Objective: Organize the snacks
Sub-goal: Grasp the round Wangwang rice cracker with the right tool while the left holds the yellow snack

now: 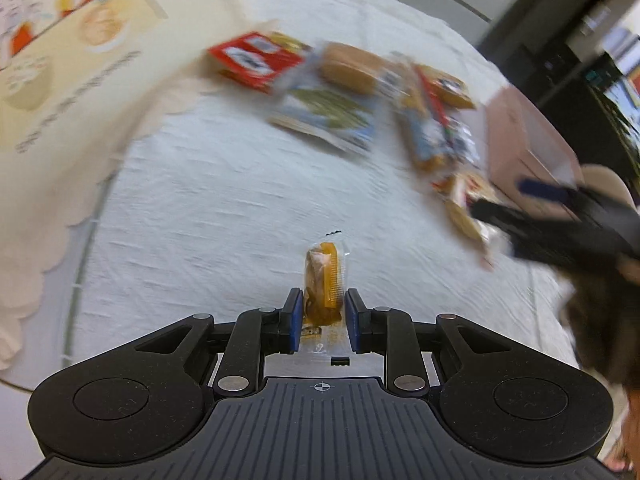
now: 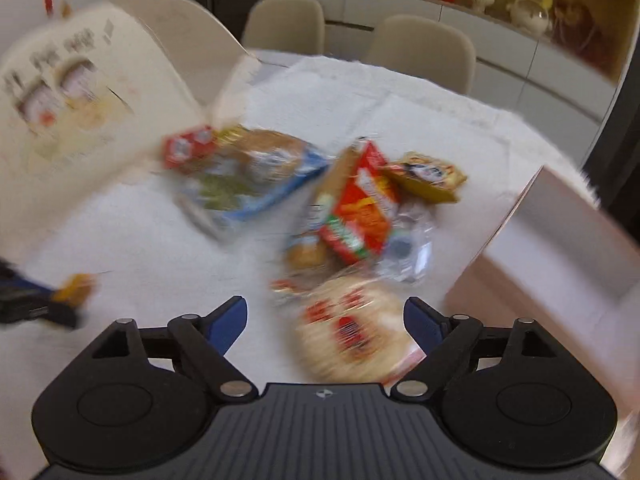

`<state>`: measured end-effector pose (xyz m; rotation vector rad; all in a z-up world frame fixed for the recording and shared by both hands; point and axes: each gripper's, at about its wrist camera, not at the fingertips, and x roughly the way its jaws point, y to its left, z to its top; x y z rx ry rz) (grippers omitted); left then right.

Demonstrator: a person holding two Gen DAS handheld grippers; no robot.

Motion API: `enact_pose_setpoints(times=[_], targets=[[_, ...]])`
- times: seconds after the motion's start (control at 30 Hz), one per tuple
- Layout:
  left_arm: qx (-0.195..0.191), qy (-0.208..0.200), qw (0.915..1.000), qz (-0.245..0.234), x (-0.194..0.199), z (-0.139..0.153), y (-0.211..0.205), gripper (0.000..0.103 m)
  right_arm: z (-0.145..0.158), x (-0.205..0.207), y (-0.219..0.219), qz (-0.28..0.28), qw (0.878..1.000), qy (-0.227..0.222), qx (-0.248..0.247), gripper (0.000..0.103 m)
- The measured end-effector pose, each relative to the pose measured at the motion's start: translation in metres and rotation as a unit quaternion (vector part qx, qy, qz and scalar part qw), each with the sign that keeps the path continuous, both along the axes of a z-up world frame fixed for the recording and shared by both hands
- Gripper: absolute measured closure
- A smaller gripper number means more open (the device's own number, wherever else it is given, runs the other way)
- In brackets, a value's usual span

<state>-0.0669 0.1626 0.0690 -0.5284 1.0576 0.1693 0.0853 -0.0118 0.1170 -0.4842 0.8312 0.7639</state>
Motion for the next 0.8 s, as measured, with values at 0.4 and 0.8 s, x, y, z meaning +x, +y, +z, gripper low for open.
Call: enact_pose_setpoints(times=[0.4,0.8], targets=[[-0.012,0.01,0.993,-0.117,0.032,-0.007,-0.059,0.076,-0.012,-0.007,-0.023,-0.036,0.995,0.093,-0.01,0.057],[-0.029,0.014,0.9872,-0.156,0.052,-0.013,-0.081,0.076,0.008,-0.029,-0.074,-0.043,0.998,0.04,-0.011,0.024]])
